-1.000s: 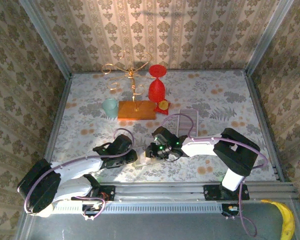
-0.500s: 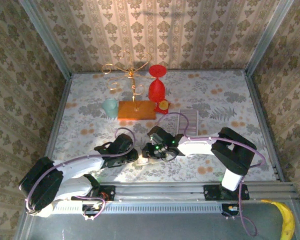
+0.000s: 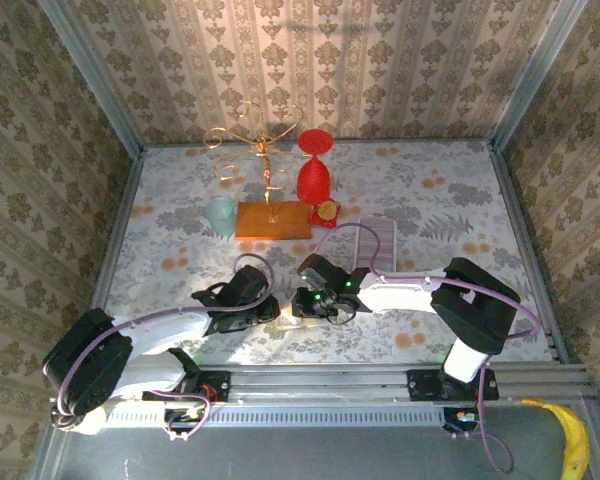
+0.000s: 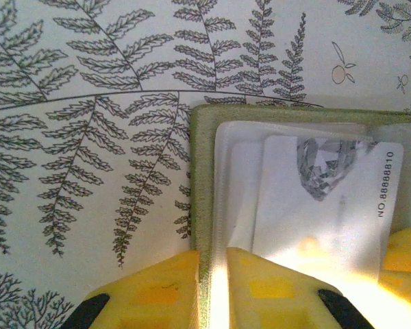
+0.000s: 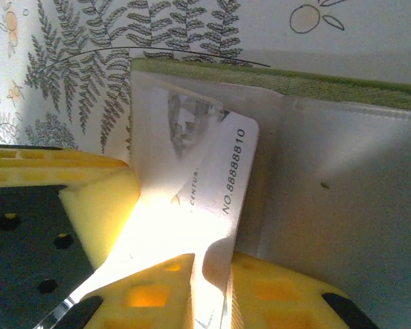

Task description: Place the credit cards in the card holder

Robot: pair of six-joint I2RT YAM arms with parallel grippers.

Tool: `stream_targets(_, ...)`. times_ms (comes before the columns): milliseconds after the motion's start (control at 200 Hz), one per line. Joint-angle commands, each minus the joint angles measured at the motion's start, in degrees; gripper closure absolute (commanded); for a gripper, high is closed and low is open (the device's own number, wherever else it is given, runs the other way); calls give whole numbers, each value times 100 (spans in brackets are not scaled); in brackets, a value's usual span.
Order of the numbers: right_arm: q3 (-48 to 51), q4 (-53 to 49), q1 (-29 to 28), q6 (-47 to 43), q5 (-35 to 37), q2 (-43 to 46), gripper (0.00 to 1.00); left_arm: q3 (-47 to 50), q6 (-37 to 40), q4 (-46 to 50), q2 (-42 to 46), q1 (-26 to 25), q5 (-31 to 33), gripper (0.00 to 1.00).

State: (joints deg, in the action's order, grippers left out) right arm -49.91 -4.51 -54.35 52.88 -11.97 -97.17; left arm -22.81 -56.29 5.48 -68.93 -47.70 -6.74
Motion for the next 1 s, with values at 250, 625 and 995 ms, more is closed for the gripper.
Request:
stream_targets(250,-441,-530,-85,-307,403,-2,76,-22,128,300,-150,-61,-152,86)
stream_targets(625,-291,-1723,-117,-330,1550,825,62,-155,130,575,165,-70,-266,78)
stream_targets(995,-90,-1943,-261,157,2424,1586,73,-521,584,1499,1099,98,-391,56)
